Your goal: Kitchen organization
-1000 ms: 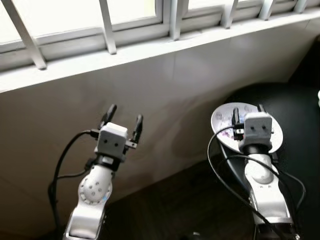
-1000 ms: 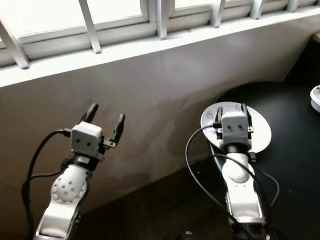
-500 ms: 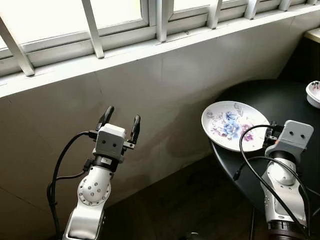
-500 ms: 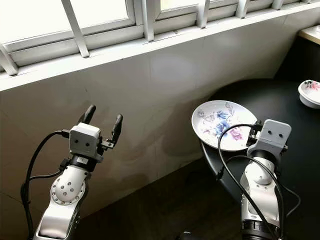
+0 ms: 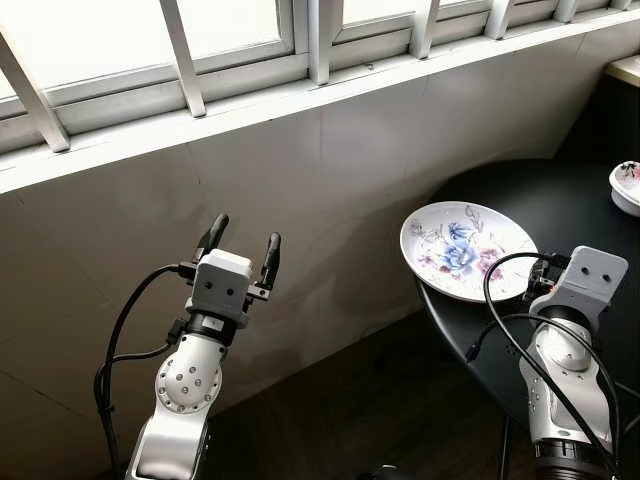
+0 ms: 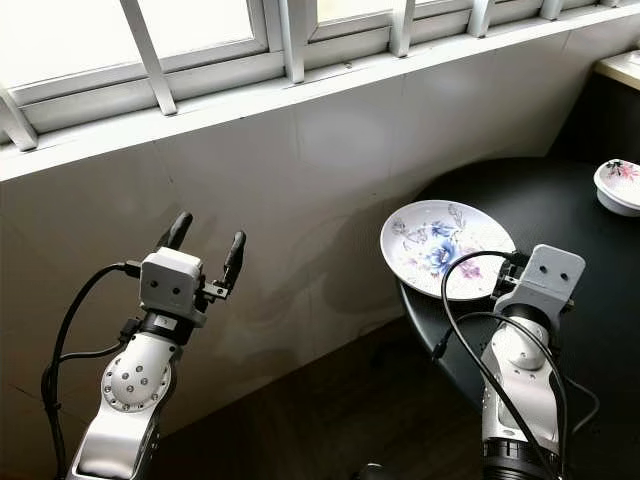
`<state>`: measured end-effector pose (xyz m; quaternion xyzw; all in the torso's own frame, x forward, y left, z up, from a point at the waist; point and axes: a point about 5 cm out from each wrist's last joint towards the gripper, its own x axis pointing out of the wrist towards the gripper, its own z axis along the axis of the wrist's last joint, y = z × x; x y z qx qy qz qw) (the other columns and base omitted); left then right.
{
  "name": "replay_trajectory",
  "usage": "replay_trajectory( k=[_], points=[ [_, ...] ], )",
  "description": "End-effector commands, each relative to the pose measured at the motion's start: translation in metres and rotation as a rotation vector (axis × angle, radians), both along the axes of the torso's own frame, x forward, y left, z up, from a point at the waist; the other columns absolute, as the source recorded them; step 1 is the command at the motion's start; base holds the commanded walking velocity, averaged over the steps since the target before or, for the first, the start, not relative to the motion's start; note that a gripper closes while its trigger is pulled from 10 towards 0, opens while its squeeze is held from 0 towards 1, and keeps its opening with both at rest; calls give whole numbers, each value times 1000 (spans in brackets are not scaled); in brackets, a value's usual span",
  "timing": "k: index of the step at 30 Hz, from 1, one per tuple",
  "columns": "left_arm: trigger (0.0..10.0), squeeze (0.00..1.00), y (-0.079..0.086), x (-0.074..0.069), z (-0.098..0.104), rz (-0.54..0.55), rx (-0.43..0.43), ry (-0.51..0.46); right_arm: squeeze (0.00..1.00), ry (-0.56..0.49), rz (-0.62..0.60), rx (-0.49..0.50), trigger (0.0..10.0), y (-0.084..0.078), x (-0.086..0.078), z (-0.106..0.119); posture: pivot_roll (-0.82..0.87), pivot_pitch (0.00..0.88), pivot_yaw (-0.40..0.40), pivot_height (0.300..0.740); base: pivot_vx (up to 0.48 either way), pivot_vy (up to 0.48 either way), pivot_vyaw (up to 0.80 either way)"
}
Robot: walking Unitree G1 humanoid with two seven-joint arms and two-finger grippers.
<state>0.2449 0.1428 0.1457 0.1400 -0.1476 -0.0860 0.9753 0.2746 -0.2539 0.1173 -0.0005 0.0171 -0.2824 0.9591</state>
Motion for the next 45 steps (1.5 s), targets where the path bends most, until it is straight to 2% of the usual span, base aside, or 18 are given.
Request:
replay_trajectory(
  k=[1,6,18,24,28,34,41,45],
  points=[
    [10000,0,-2,-1,-2,-6,13,14,0,-1,11,-25,10000,1,2,3,-5,56,5,740,0,0,0],
    [10000,0,-2,-1,-3,-4,14,16,0,-11,31,-19,10000,5,3,3,-4,52,6,740,0,0,0],
    [10000,0,-1,-1,-5,7,15,20,0,-34,49,-6,10000,7,3,3,-1,29,2,740,0,0,-800],
    [10000,0,-1,0,-6,12,16,21,0,-15,89,-42,10000,11,5,2,-2,22,2,740,0,0,-800],
    [10000,0,-1,0,-9,18,21,27,0,0,173,-79,10000,23,8,-1,-2,11,0,740,0,0,0],
    [10000,0,-1,-1,-12,26,26,32,0,22,233,-67,10000,31,8,-7,-3,0,-3,740,0,0,0],
    [10000,0,-1,-3,-16,32,28,39,0,24,249,-66,10000,33,6,-10,-6,0,-9,740,0,0,0],
    [10000,0,-2,-3,-19,37,29,42,0,-5,286,-147,10000,37,7,-4,-12,0,-15,740,0,0,0]
  ],
)
